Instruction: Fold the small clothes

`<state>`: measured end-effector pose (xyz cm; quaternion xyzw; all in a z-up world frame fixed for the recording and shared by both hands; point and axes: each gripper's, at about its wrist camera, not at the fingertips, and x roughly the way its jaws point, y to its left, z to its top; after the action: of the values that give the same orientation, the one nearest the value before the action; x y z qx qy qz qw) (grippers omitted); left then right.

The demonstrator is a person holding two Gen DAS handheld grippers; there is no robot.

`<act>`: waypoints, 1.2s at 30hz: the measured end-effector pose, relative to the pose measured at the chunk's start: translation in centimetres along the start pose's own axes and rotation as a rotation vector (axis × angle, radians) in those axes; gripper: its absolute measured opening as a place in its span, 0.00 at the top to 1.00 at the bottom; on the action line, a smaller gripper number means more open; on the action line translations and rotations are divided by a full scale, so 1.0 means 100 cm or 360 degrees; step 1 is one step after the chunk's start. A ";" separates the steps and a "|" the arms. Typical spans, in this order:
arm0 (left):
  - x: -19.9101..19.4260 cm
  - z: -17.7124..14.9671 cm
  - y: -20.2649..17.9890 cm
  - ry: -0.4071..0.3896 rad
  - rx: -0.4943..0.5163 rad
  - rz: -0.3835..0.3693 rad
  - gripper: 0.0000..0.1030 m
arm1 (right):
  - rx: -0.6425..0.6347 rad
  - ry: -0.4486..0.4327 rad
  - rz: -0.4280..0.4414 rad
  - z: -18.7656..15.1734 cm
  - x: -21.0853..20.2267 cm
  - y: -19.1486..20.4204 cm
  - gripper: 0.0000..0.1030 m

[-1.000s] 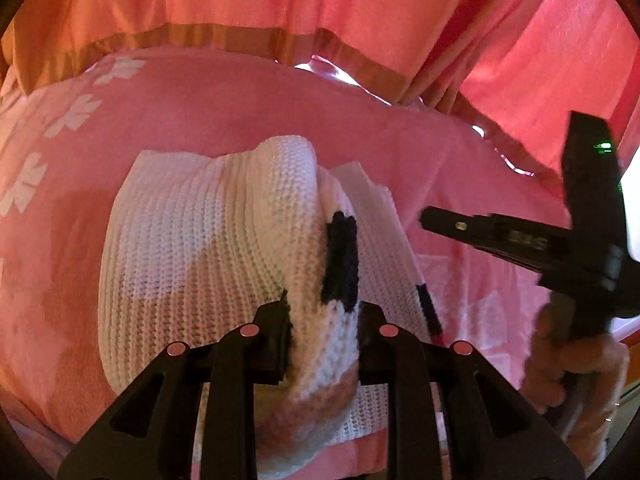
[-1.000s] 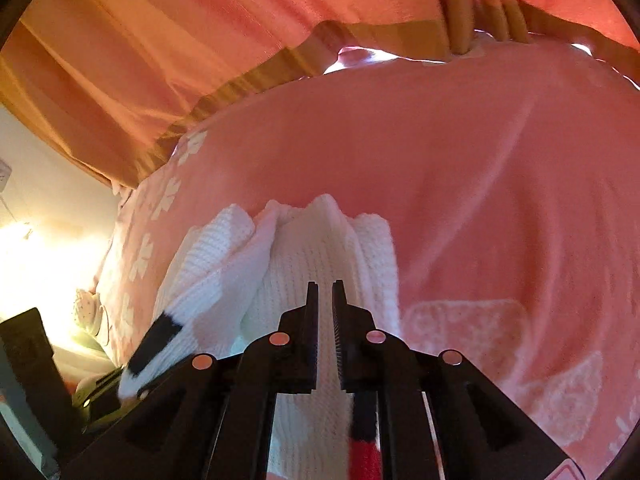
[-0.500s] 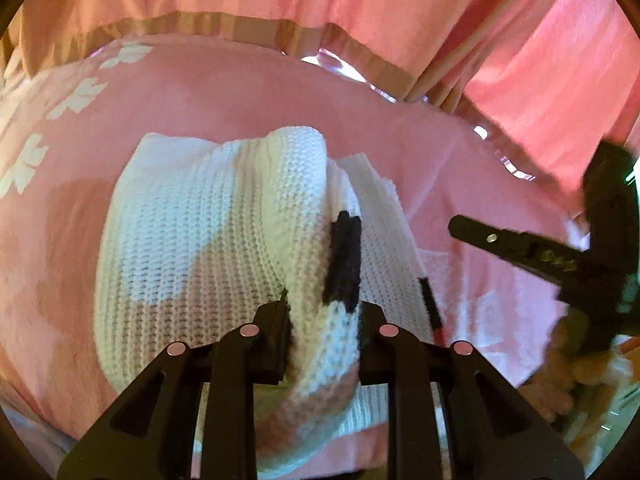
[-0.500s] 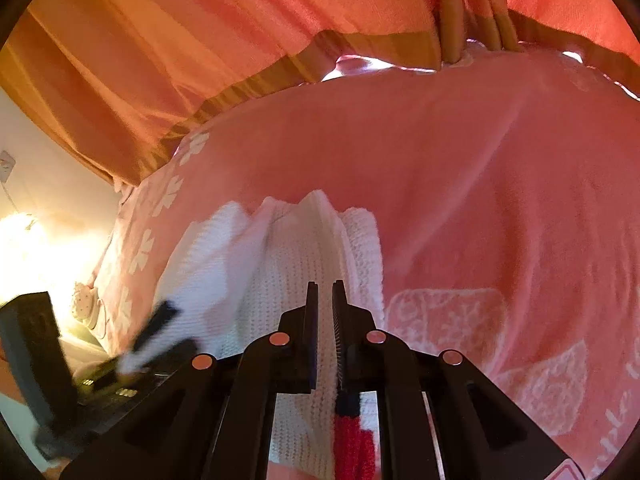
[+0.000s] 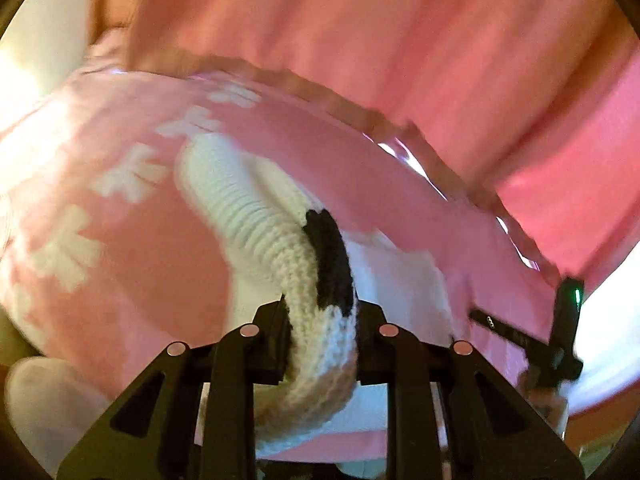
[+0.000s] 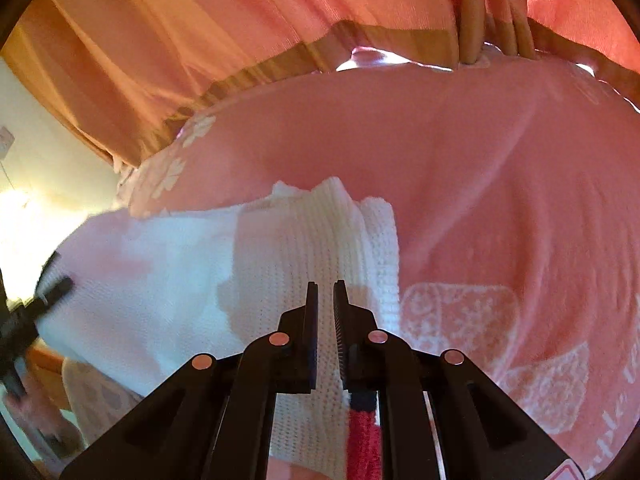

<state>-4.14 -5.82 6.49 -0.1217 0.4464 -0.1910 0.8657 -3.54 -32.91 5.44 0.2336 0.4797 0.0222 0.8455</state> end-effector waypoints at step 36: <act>0.071 -0.135 -0.019 0.0262 0.0730 0.0089 0.72 | -0.0186 -0.0025 0.0066 -0.006 0.005 0.022 0.90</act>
<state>-11.82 -11.17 -5.70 0.1065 0.4635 -0.2725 0.8364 -3.30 -30.62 5.67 0.1938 0.4660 0.0659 0.8608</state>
